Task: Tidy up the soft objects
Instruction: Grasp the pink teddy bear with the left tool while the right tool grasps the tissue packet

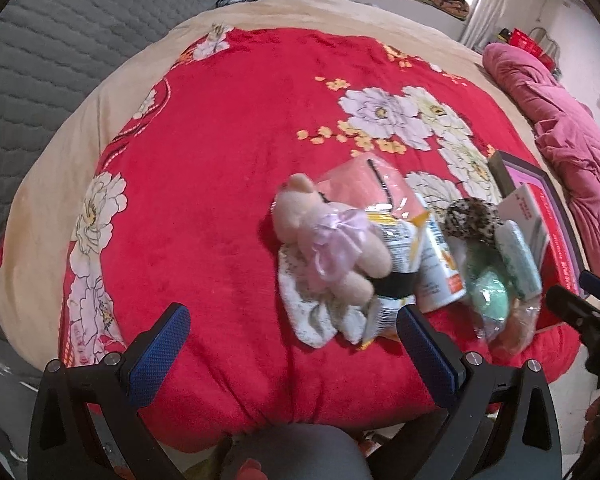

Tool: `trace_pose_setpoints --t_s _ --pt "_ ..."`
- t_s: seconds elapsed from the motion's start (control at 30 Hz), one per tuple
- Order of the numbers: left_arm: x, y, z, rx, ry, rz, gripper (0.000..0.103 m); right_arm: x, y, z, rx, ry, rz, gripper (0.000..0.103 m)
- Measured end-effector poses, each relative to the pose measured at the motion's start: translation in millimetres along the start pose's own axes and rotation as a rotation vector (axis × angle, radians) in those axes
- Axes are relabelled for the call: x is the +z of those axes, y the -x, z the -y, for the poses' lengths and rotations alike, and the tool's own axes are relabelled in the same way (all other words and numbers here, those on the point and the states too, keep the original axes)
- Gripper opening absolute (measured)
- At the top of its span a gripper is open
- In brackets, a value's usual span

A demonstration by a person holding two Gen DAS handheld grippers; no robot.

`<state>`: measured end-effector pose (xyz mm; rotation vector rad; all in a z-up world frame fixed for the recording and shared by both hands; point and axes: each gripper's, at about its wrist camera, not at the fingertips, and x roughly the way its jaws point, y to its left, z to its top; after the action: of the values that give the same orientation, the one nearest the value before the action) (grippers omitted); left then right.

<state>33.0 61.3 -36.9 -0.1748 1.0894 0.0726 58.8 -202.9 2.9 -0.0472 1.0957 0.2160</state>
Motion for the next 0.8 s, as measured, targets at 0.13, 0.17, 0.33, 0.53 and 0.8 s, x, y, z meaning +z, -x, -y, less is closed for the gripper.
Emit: trace_pose_setpoints --t_s 0.13,0.17,0.33,0.53,0.8 --pt "6.1 -14.4 -8.5 -0.028 0.049 -0.039 0.103 3.3 -4.8 -1.8 0.005 0.004 -0.002 0.102" --pt "8.9 -17.9 -9.0 -0.046 0.061 -0.045 0.103 4.0 -6.2 -2.0 0.004 0.005 -0.002 0.102" --pt "30.6 -31.1 -7.9 -0.079 0.115 -0.053 0.103 5.2 -14.0 -0.7 0.005 -0.003 -0.018 0.102" --pt "56.9 -57.0 -13.0 -0.104 0.197 -0.11 0.103 6.6 -19.9 2.0 0.005 -0.004 -0.029 0.102" --pt "68.9 -81.5 -8.4 -0.105 0.21 -0.156 0.102 13.8 -35.2 11.8 -0.002 -0.021 -0.07 0.1"
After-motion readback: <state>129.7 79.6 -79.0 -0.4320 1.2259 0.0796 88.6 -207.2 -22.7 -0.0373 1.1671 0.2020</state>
